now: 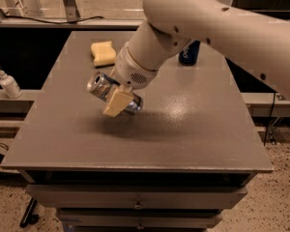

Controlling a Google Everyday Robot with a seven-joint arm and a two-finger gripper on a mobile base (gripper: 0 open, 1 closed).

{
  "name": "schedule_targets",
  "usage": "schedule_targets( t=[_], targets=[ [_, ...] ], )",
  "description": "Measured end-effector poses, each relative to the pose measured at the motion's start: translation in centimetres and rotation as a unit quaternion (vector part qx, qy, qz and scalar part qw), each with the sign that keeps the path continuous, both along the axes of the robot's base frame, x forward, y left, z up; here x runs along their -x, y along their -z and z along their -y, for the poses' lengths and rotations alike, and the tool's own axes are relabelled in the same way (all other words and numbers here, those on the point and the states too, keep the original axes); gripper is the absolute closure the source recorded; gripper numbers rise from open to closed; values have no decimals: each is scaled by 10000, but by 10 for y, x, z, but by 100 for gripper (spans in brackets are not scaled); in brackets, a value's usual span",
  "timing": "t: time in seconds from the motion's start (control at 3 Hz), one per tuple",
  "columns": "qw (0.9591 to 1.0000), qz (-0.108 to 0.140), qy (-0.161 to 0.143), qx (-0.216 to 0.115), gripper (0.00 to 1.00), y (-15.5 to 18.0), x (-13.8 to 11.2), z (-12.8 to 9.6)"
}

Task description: Knock redbull can over

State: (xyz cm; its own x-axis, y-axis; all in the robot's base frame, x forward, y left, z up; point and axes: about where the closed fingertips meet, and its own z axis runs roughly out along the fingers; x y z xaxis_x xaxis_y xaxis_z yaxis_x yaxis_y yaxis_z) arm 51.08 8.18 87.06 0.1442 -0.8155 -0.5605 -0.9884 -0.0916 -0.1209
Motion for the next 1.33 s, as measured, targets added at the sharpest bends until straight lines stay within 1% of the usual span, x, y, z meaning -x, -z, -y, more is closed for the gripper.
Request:
schedule_targets(
  t=[0.33, 0.67, 1.0, 1.33],
  targets=[
    [9995, -137, -223, 190, 58, 12, 13, -14],
    [9987, -214, -366, 276, 36, 18, 22, -25],
    [9979, -292, -491, 304, 12, 24, 29, -34],
    [9967, -410, -633, 303, 0, 31, 38, -46]
  ],
)
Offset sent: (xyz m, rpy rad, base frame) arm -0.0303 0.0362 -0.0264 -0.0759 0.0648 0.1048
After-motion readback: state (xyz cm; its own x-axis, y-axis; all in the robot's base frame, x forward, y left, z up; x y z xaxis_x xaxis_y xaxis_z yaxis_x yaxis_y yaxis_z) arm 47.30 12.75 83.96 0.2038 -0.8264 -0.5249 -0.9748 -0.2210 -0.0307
